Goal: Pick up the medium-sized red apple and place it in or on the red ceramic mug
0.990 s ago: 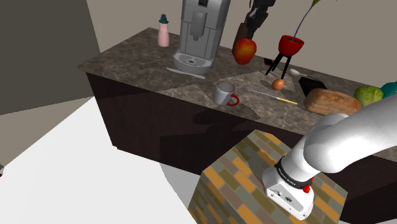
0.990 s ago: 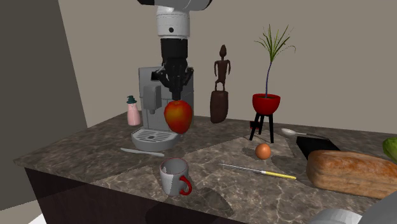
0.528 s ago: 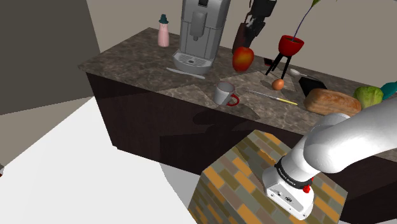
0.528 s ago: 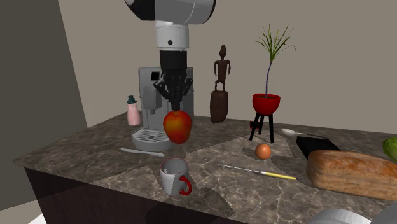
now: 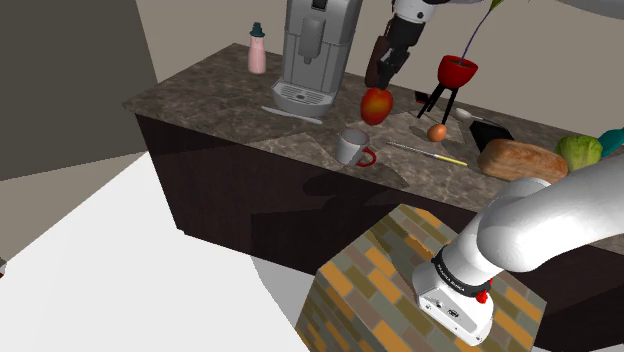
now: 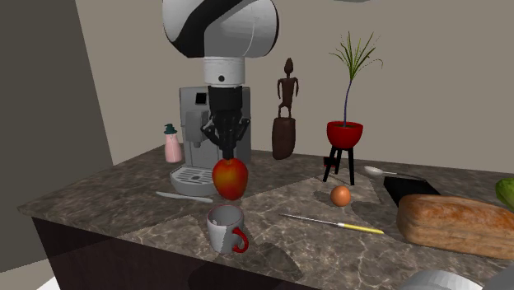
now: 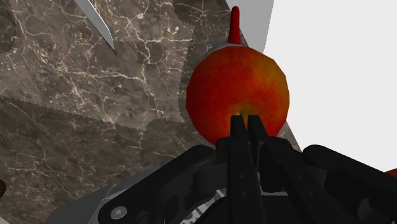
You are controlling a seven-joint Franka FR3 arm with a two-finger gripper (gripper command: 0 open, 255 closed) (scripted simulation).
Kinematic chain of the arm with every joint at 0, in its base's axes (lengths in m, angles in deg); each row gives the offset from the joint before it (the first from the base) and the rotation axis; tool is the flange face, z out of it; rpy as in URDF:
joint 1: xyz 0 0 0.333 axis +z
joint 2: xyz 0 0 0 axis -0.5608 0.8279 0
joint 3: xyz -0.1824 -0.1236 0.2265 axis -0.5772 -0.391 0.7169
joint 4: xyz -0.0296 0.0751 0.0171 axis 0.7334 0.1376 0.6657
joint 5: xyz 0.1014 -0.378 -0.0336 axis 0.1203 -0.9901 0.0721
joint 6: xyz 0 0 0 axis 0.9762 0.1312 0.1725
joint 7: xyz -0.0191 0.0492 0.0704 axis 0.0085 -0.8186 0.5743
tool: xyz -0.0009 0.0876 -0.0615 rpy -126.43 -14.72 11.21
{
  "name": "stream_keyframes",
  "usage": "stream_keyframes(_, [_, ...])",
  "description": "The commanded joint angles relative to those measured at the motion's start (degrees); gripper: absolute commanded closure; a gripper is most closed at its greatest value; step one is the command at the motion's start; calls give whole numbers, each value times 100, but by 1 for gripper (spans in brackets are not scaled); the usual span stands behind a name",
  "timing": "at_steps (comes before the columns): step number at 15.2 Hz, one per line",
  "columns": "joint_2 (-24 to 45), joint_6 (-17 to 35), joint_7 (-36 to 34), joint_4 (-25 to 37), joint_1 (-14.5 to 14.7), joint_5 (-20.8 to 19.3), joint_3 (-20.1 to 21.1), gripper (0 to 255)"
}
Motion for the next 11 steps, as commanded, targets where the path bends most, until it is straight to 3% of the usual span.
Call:
stream_keyframes(1, [-9, 145, -4, -151, -4, -7, -7, 255])
stream_keyframes(11, [40, 923, -28, -879, -21, -39, -50, 255])
